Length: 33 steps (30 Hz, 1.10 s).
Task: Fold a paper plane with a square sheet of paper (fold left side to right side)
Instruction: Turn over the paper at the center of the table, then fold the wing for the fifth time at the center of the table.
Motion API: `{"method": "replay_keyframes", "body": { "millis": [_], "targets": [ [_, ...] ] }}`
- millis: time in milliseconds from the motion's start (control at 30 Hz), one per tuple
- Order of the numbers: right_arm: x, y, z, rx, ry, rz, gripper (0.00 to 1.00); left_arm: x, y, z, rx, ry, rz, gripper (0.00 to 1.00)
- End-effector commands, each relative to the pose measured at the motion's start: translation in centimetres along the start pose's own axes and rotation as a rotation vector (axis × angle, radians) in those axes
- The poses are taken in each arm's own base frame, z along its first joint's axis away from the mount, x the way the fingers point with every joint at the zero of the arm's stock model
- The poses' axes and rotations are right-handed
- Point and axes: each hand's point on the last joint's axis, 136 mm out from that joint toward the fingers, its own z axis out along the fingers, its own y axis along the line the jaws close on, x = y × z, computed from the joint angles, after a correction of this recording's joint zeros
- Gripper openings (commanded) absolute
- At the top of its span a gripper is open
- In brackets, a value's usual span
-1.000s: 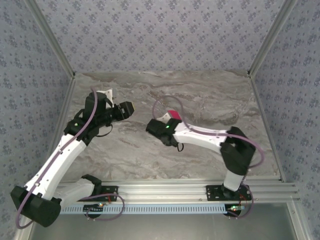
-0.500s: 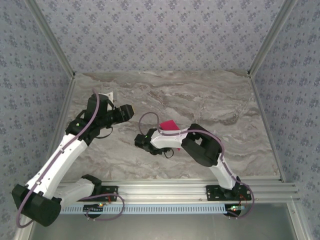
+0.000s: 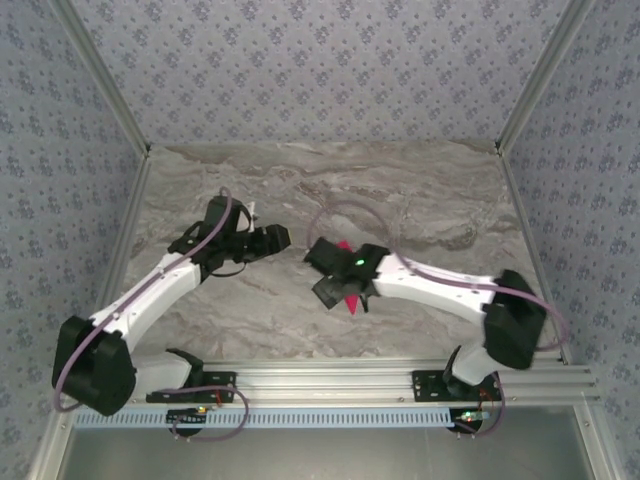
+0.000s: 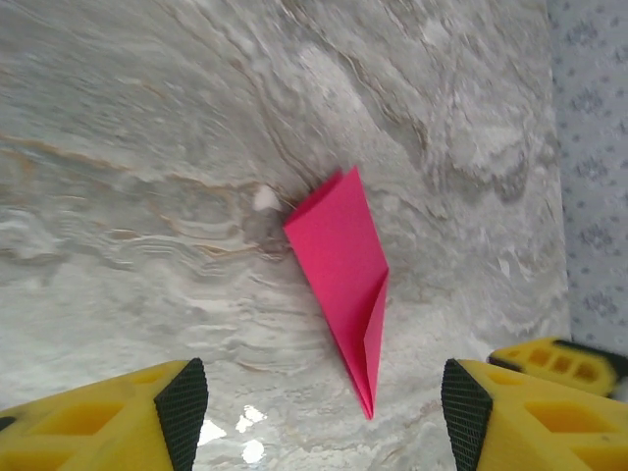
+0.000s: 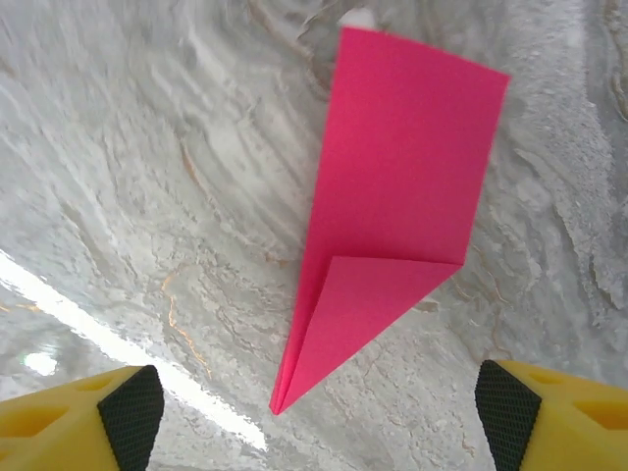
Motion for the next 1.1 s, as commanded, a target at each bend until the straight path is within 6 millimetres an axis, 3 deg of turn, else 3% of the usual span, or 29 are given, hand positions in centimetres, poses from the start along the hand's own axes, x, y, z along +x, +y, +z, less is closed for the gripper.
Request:
{"method": "replay_keyframes", "body": {
  "millis": [0, 167, 367, 767, 867, 933, 1067],
  "targets": [
    [-0.7, -0.8, -0.1, -0.191, -0.092, 0.184, 0.89, 0.9, -2.2, 2.6, 0.128, 0.043, -0.007, 0.67],
    [-1.5, -5.0, -2.0, -0.336, -0.29, 0.426, 1.0, 2.5, -1.5, 7.0, 0.139, 0.089, -0.051, 0.65],
    [-1.1, -8.1, -3.1, -0.483, -0.426, 0.637, 1.0, 3.4, -0.8, 11.0, 0.136, 0.136, -0.076, 0.64],
    [1.0, -8.7, -2.9, -0.575, -0.399, 0.702, 1.0, 4.5, -1.1, 16.7, 0.179, 0.226, -0.11, 0.56],
    [1.4, -8.7, -2.7, -0.591, -0.397, 0.714, 1.0, 4.5, -1.2, 17.3, 0.183, 0.232, -0.108, 0.46],
    [1.7, -8.7, -2.3, -0.609, -0.392, 0.729, 1.0, 4.2, -1.5, 17.1, 0.192, 0.227, -0.091, 0.32],
    [2.0, -8.4, -0.8, -0.678, -0.371, 0.746, 0.99, 3.8, -2.1, 16.3, 0.204, 0.215, -0.042, 0.14]
  ]
}}
